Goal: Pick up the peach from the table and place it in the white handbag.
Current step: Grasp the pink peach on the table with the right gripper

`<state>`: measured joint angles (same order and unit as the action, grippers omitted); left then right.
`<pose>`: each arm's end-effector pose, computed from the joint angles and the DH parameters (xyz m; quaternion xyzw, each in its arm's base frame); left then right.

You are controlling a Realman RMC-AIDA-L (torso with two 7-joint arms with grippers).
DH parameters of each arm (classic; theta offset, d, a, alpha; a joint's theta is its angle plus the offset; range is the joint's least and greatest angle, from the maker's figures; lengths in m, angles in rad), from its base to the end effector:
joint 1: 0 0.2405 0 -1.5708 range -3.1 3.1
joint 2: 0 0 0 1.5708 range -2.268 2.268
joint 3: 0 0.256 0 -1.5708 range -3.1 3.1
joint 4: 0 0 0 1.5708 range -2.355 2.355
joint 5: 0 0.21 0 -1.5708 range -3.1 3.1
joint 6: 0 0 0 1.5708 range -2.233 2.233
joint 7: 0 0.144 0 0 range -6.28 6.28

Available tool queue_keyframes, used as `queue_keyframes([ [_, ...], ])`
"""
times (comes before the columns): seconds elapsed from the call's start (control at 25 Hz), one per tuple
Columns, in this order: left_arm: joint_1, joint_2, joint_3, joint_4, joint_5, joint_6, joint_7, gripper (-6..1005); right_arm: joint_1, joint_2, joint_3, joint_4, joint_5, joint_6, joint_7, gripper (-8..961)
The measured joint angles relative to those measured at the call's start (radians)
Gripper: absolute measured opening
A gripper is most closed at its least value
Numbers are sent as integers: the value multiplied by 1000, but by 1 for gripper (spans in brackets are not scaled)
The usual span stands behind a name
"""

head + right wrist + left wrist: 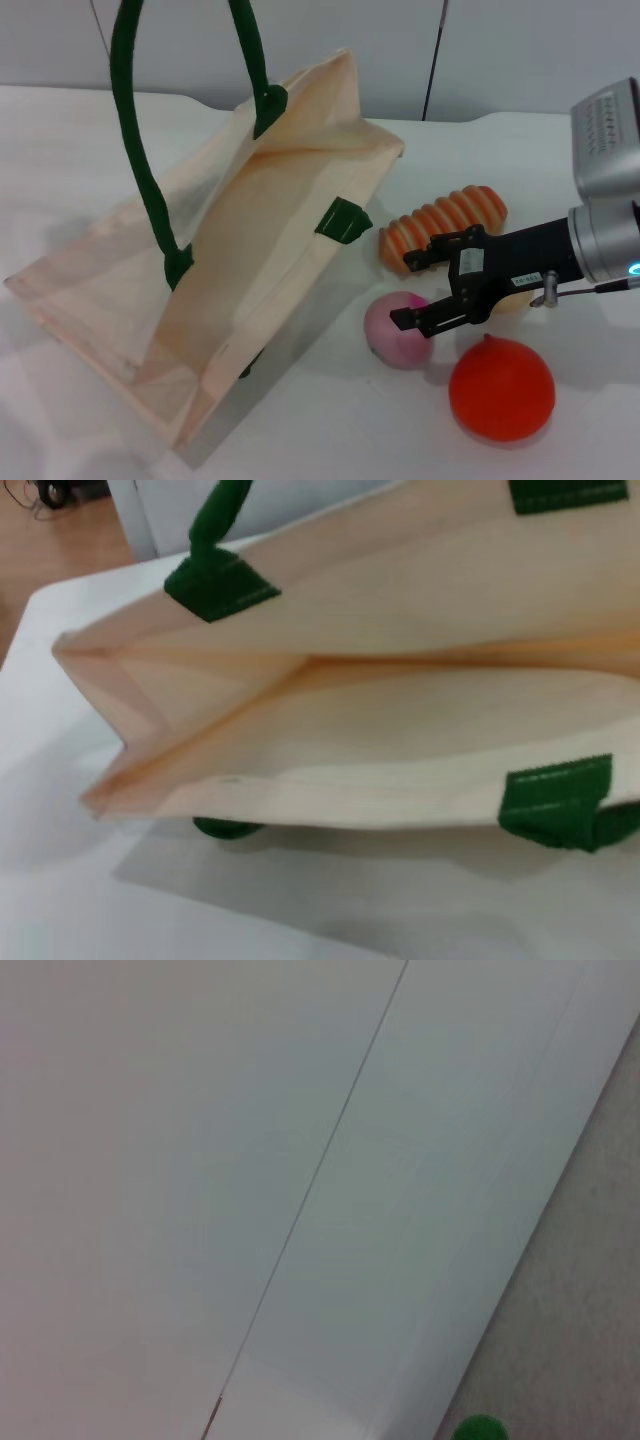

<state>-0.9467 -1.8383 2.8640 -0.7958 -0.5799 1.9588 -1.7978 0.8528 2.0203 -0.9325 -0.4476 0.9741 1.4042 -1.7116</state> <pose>-0.2089 0.3947 0.1730 -0.8689 -0.3045 -0.3533 0.1657 0.2047 0.3764 -0.0466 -0.9899 0.1204 0.0717 0.0216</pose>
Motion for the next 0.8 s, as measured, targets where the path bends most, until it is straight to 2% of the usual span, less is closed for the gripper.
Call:
queue_keyframes([
  [0.36,0,-2,0,1,-3,-1,0,170,42,2,-66,86,0,-110,8,893],
  [0.8,-1,-4,0,1,-8,-2,0,179,50,2,-162,92,-1,-162,57,883],
])
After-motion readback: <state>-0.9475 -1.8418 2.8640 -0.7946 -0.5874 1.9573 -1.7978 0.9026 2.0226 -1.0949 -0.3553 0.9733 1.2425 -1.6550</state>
